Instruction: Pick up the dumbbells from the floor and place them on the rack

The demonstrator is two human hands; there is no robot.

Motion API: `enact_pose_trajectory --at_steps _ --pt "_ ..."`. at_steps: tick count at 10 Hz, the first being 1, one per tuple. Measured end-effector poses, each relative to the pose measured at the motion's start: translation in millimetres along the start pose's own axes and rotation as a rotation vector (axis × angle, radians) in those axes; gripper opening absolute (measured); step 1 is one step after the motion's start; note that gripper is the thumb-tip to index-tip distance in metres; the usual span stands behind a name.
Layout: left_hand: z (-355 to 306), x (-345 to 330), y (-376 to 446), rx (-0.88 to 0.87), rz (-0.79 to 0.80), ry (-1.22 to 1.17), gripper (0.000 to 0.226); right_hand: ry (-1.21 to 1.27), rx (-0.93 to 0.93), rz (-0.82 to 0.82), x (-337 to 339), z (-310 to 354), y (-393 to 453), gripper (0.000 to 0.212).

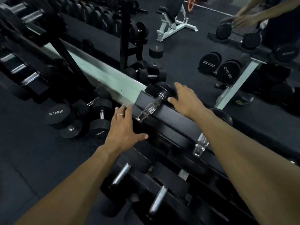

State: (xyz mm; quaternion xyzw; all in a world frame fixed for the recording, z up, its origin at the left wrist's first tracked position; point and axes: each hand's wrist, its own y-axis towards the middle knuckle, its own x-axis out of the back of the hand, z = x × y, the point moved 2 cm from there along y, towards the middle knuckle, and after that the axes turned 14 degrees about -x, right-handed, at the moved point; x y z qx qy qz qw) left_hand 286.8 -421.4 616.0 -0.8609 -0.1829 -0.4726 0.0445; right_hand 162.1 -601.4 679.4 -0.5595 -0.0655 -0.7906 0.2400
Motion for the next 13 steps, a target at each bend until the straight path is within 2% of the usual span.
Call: enact_pose_trajectory --at_steps 1,3,6,8,10,11,12,13 --pt "17.5 -2.0 13.2 0.037 0.146 -0.073 0.118 -0.026 -0.049 0.011 -8.6 1.6 17.0 0.037" --pt "20.5 -7.9 11.8 0.047 0.111 -0.164 0.111 -0.060 -0.007 -0.066 -21.4 1.9 33.5 0.018" --pt "15.0 -13.3 11.3 0.103 0.095 -0.197 0.111 -0.120 0.066 -0.081 -18.0 10.4 45.0 0.015" --pt "16.2 -10.7 17.6 0.107 0.146 -0.139 0.110 -0.075 0.015 -0.101 -21.9 10.7 45.9 0.014" --pt "21.2 -13.7 20.1 0.110 0.144 -0.144 0.097 -0.081 0.007 -0.100 -23.2 9.2 49.0 0.017" --pt "24.0 -12.9 21.1 0.106 0.161 -0.155 0.096 -0.074 -0.044 -0.005 -18.6 9.0 50.8 0.020" --pt "13.5 -8.9 16.8 0.105 0.161 -0.178 0.116 -0.089 -0.033 0.087 -7.5 10.2 35.6 0.047" --pt "0.7 16.3 7.0 0.034 0.014 -0.163 0.111 0.020 0.022 -0.055 25.5 -0.6 -0.2 0.067"
